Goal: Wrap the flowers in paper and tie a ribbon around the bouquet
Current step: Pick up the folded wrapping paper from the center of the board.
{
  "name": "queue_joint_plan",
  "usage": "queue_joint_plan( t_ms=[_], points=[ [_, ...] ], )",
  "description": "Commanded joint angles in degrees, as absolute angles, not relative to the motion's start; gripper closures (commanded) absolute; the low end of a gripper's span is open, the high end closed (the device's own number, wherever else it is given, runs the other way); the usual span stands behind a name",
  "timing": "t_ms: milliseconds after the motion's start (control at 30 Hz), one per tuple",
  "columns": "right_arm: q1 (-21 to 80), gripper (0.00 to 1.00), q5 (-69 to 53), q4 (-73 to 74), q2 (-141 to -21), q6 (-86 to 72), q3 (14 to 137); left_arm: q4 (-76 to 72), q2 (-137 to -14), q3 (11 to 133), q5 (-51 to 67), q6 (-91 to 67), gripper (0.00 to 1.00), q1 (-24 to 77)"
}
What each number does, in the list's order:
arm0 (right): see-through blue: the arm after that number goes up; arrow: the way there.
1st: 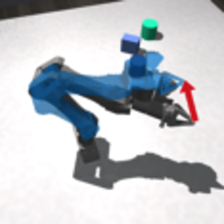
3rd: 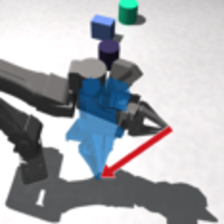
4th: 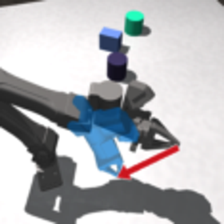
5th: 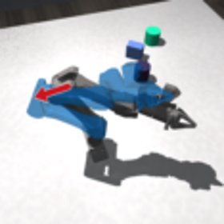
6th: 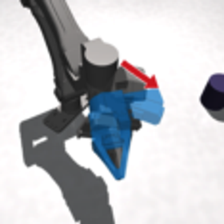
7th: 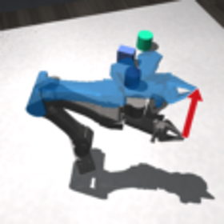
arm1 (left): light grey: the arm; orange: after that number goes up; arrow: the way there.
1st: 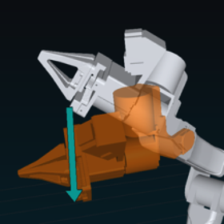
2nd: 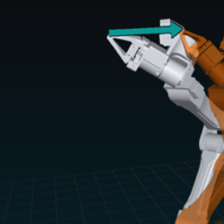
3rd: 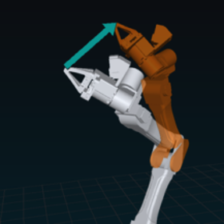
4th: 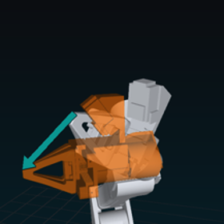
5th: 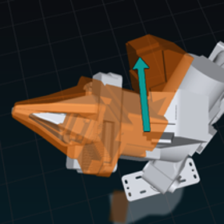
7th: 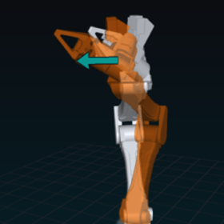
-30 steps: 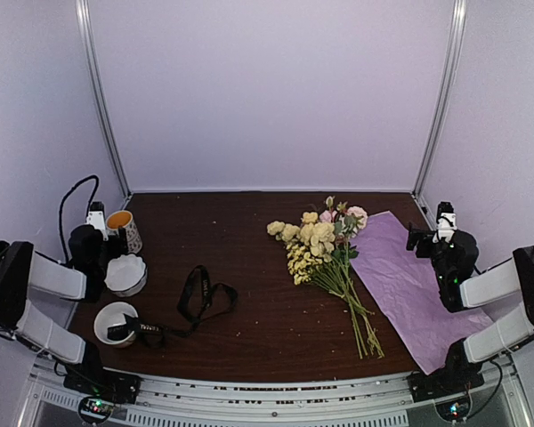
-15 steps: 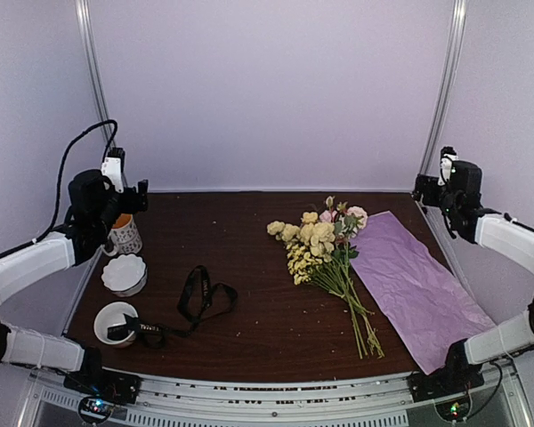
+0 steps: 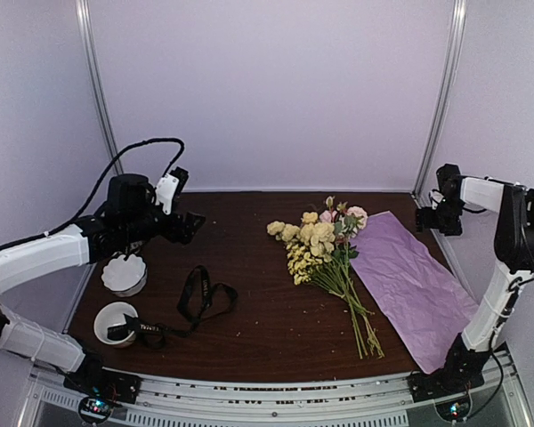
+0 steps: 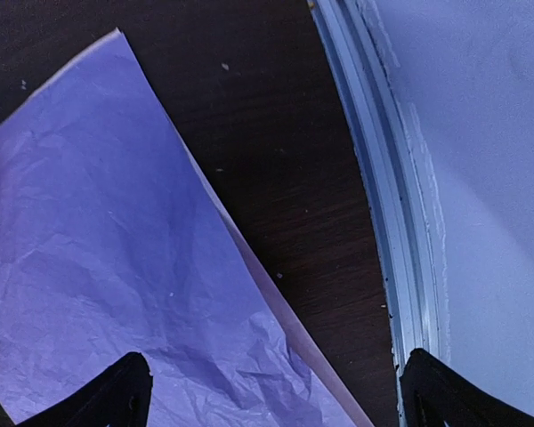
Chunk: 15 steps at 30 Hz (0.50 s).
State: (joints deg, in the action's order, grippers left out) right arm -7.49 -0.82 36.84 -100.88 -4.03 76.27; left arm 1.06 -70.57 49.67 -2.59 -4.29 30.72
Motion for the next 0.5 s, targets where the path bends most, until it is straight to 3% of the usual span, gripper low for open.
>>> queue_joint_plan(
  t_ms=[0,467],
  points=[
    [-9.9,0.0,-8.3,46.6,-109.2,-0.4,82.1,2.5,-72.8,52.1,2.0,-4.9,0.13,31.7],
    [-11.4,0.11,-21.7,52.4,-118.5,6.0,91.7,4.8,-77.9,53.8,1.2,-4.4,0.13,32.7]
  ],
)
